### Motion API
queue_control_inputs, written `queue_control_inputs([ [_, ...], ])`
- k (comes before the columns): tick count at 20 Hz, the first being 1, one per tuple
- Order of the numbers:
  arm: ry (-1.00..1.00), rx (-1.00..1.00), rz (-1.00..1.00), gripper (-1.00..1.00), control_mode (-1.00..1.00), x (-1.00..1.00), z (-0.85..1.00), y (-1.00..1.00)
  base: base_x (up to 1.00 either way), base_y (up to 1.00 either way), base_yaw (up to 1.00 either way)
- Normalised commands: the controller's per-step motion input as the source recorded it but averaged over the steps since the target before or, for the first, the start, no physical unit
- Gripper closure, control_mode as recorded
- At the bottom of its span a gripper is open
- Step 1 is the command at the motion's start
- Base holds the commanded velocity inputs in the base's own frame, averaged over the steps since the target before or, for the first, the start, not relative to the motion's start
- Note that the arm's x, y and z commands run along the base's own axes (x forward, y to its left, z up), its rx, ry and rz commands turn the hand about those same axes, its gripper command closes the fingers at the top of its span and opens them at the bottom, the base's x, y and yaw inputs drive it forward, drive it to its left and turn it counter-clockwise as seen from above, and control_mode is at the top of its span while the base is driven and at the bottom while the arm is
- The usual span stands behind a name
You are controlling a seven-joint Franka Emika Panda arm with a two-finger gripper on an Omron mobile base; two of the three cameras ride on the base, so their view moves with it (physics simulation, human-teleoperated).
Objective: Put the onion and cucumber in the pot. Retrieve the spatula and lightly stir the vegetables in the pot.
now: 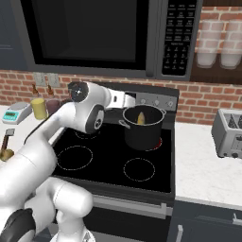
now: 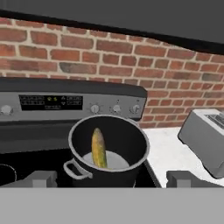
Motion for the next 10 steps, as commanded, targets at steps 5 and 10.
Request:
queue_control_inputs([
  [5,0.43,0.13,0.01,-1.00,-1.00,-0.60,0.90,0.78,0.00,0.00,0.00],
  [10,0.41,0.04,0.02,-1.00,-1.00,-0.61,0.15,0.97,0.00,0.00,0.00],
])
